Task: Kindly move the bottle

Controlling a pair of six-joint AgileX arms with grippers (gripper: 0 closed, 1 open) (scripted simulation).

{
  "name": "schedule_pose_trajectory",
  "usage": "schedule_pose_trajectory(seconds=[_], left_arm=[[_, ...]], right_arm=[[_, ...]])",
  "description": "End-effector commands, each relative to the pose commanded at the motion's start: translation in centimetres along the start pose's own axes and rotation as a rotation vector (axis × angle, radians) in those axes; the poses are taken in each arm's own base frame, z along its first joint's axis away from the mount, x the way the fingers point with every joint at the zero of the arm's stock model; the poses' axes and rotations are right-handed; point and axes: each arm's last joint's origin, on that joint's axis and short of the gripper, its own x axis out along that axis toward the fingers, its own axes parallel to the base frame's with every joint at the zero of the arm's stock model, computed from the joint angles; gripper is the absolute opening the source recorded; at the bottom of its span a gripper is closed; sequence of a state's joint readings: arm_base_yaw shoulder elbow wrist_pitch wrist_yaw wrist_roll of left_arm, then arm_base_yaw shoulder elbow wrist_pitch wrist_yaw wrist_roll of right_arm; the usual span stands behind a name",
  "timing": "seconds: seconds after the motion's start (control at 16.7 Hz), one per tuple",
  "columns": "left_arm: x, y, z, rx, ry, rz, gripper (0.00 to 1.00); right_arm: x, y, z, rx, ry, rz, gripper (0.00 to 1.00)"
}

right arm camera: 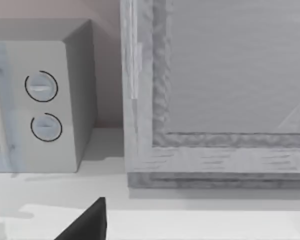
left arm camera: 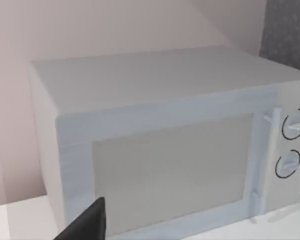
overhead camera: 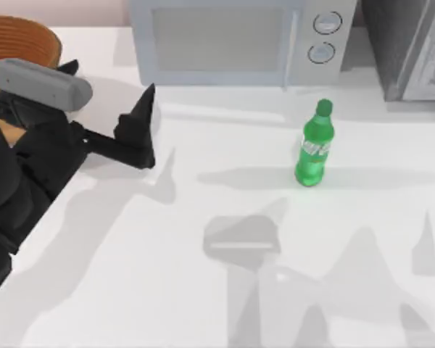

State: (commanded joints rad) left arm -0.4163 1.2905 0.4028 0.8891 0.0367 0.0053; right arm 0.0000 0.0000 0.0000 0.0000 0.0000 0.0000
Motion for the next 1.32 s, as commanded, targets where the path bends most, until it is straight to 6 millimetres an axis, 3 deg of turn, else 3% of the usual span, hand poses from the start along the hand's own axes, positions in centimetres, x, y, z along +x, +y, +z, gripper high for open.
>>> schedule_pose_trajectory(seconds=[0.24,0.48,0.72,0.9,1.32], left_arm=[[5.0,-3.4,-3.8,0.002,0.004,-0.125,1.00],[7.9,-7.1,-8.9,0.005,0.007,-0.233,1.00],[8.8,-10.0,-13.6,0.008,0.007,-0.315,1.00],[8.8,-11.3,-15.9,0.010,0.005,-0.352,1.00],[8.7,-11.5,-16.7,0.011,0.008,-0.359,1.00]], right_arm=[[0.0,0.0,0.0,0.000,0.000,0.000,1.00],[0.0,0.0,0.0,0.000,0.000,0.000,1.00],[0.0,0.0,0.0,0.000,0.000,0.000,1.00],[0.0,0.0,0.0,0.000,0.000,0.000,1.00],[0.0,0.0,0.0,0.000,0.000,0.000,1.00]])
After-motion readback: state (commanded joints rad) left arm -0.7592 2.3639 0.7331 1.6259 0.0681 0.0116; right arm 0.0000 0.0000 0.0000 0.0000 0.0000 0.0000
